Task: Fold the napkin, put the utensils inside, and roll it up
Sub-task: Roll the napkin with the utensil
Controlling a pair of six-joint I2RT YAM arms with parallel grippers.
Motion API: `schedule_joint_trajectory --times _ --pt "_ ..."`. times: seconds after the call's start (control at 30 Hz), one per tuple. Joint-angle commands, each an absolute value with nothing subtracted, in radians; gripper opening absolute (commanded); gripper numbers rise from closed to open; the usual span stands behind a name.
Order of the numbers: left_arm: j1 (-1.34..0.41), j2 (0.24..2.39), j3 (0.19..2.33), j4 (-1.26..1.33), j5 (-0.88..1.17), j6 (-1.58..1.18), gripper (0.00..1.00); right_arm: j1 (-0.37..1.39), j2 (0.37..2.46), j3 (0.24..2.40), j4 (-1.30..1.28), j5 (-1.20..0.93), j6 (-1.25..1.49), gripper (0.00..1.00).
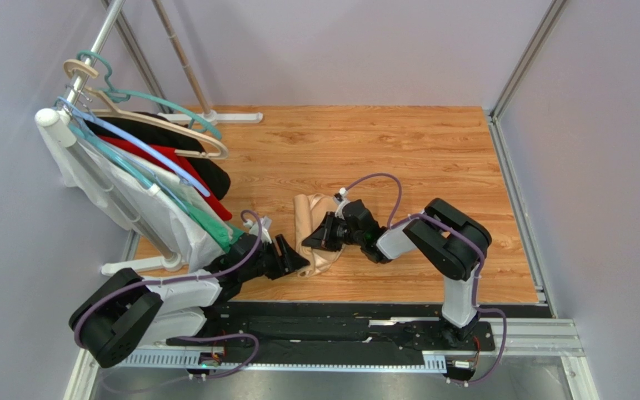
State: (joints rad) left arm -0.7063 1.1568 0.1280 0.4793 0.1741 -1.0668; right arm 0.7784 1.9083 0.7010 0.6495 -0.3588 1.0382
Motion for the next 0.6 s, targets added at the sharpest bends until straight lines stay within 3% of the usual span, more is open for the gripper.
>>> schedule_joint_trajectory --times 0.0,0.57 --pt "-0.713 1.125 0.106 0.264 0.173 -1.071 0.64 0.784 1.976 0.629 0.600 -0.325 1.051 0.00" --pt "-0.768 0.746 -0.028 0.040 0.193 -1.222 0.67 0.821 1.830 0.454 0.604 -0.325 1.071 0.00"
